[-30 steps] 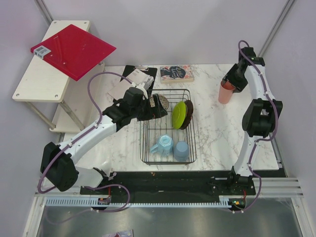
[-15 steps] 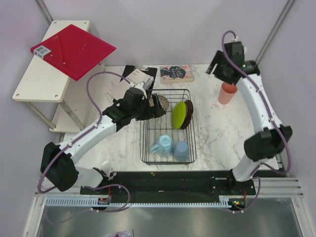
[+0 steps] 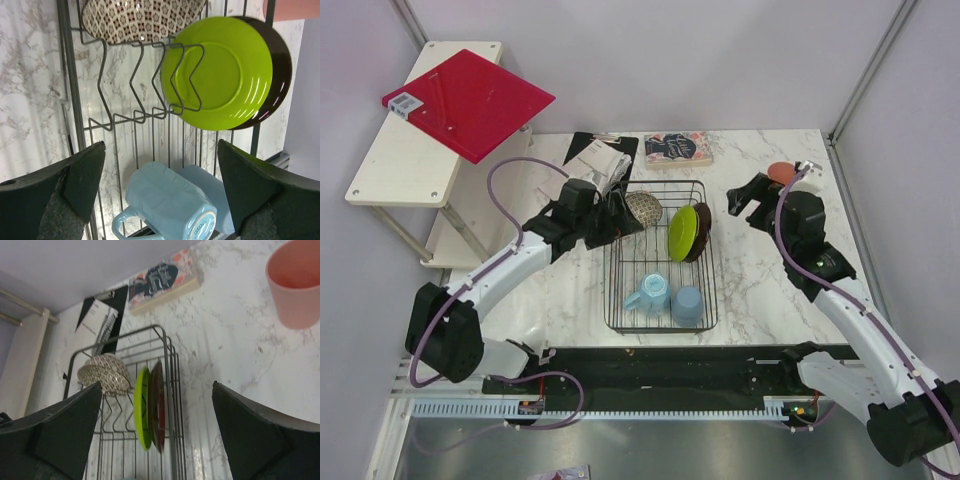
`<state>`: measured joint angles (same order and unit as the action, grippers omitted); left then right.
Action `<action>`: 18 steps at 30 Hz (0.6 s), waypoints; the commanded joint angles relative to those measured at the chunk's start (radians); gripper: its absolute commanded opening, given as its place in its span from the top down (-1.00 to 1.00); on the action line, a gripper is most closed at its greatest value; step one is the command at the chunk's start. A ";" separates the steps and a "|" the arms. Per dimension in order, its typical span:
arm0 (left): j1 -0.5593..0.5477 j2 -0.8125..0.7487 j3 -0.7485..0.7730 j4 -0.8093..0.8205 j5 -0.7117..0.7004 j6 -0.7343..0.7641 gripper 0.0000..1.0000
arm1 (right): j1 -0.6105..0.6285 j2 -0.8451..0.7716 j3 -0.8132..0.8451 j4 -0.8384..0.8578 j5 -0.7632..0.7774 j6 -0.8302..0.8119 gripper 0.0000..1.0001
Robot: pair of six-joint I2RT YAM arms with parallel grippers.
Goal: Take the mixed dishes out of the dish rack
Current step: Pick up the cup from the dish rack.
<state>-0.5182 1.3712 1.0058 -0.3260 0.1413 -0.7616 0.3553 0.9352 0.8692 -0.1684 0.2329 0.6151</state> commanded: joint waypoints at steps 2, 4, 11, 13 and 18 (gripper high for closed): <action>-0.067 -0.023 0.001 0.071 0.072 0.060 -0.99 | 0.007 0.007 -0.001 0.032 -0.151 -0.027 -0.96; -0.088 -0.057 0.002 0.058 0.064 0.129 -0.99 | 0.008 -0.050 -0.061 0.074 -0.203 -0.067 -0.96; -0.279 -0.123 0.034 -0.100 -0.135 0.340 -0.99 | 0.017 -0.137 -0.163 0.018 -0.277 -0.118 -0.96; -0.315 -0.126 0.033 -0.117 -0.167 0.360 -0.99 | 0.020 -0.151 -0.191 0.007 -0.288 -0.117 -0.96; -0.376 -0.115 0.016 -0.145 -0.189 0.358 -0.99 | 0.028 -0.164 -0.232 -0.008 -0.317 -0.132 -0.96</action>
<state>-0.8669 1.2652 1.0061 -0.4267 0.0223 -0.4736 0.3767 0.7906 0.6632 -0.1631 -0.0353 0.5167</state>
